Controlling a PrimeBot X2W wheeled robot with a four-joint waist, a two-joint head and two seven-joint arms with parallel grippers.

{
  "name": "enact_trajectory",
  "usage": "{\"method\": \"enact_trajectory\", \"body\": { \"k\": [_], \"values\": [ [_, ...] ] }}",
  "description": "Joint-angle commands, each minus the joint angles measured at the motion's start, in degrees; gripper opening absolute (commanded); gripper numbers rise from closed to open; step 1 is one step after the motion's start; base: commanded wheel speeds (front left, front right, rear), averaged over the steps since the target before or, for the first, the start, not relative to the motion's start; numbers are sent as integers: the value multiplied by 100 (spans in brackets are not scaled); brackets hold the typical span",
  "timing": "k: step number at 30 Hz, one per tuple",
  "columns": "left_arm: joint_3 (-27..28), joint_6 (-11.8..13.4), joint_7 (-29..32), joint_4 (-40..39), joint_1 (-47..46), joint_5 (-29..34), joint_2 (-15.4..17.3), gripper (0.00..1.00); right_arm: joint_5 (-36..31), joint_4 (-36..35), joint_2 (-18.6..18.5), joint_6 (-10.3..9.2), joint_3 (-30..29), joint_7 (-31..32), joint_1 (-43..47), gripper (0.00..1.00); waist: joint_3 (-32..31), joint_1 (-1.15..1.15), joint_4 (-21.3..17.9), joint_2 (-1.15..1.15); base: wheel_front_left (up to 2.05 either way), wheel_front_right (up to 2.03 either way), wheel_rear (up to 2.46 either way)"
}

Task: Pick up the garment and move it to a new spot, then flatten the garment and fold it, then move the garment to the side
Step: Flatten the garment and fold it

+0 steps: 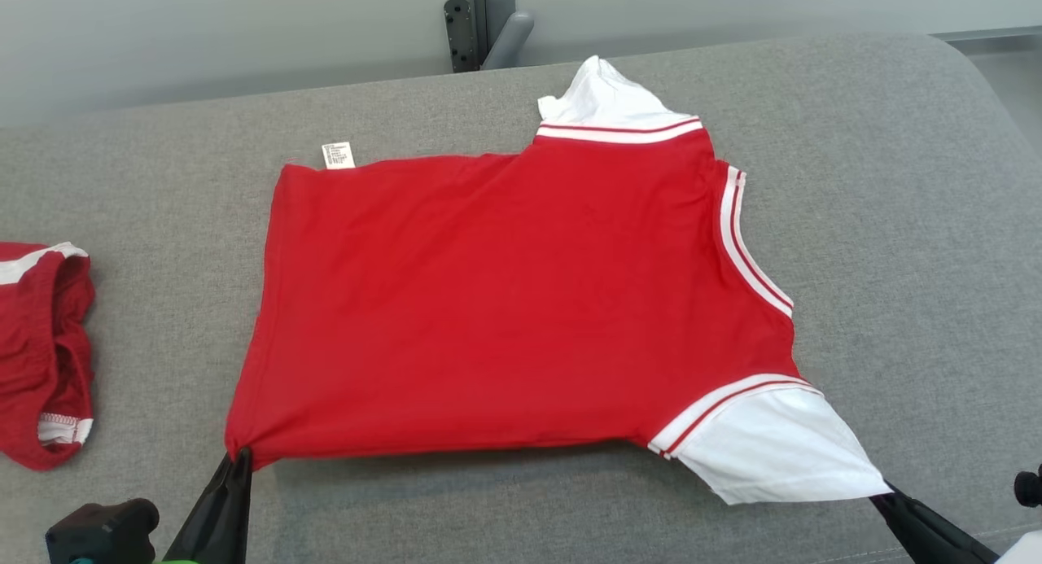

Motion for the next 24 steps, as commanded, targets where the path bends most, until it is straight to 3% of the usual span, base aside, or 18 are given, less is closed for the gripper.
{"method": "enact_trajectory", "body": {
  "k": [1, 3, 6, 10, 17, 22, 24],
  "values": [
    [48, 127, 68, -160, 122, -14, 60, 0, -145, -182, 130, 1, -162, 211, 78, 0, -27, 1, -12, 0, 0, 0, 0],
    [37, 272, 278, -469, 274, 15, 138, 0, -433, -551, 528, 2, -491, 763, 190, 0, -17, 1, 16, 0, 0, 0, 0],
    [-9, 307, 451, -573, 265, -2, 199, 0, -624, -739, 827, 1, -682, 1222, 96, 0, 22, 1, 42, 0, 0, 0, 0],
    [-66, 212, 734, -501, 33, -86, 313, 0, -672, -780, 984, 1, -769, 1757, -185, 0, 131, 1, 62, 0, 0, 0, 0],
    [-188, -163, 1276, -219, -740, -234, 527, 0, -482, -283, 575, 1, -575, 2564, -1478, 0, 481, 1, 6, 0, 0, 0, 0],
    [-247, -437, 1555, 202, -1434, -340, 584, 0, -369, 495, 141, 1, -131, 2914, -2851, 0, 755, 1, 0, 0, 0, 0, 0],
    [-217, -499, 1567, 377, -1631, -412, 536, 0, -247, 848, 145, 2, 139, 2980, -3320, 0, 859, 1, 7, 0, 0, 0, 0]
  ]
}}
